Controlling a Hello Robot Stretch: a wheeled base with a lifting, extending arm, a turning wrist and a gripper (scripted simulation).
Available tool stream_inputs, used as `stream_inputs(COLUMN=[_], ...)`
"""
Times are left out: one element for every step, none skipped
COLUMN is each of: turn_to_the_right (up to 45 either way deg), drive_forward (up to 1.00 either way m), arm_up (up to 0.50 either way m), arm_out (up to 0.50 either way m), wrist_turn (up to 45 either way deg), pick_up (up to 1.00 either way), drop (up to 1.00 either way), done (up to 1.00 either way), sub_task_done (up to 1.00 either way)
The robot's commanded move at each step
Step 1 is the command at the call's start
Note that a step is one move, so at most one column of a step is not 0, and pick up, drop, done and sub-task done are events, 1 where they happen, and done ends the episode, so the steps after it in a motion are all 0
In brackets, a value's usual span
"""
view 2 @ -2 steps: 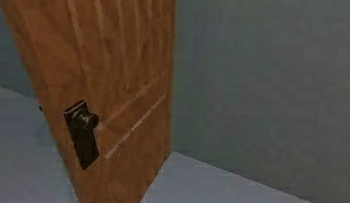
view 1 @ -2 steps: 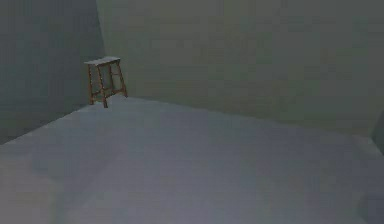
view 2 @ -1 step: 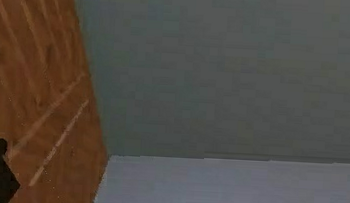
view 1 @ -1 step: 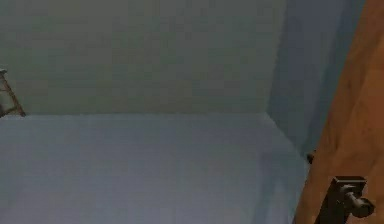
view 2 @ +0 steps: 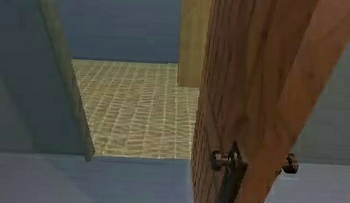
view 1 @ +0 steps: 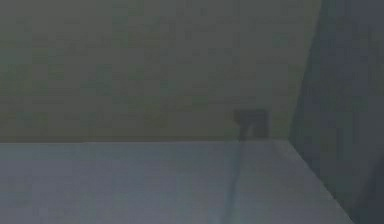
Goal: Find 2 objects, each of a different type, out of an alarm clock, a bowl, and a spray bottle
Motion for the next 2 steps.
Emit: stream_inputs(turn_to_the_right=[45.0, 0.0], drive_forward=[0.00, 0.30], arm_up=[0.00, 0.00], arm_out=[0.00, 0.00], wrist_turn=[0.0, 0.0], pick_up=[0.00, 0.00], drop=[0.00, 0.00], done=[0.00, 0.00], sub_task_done=[0.00, 0.00])
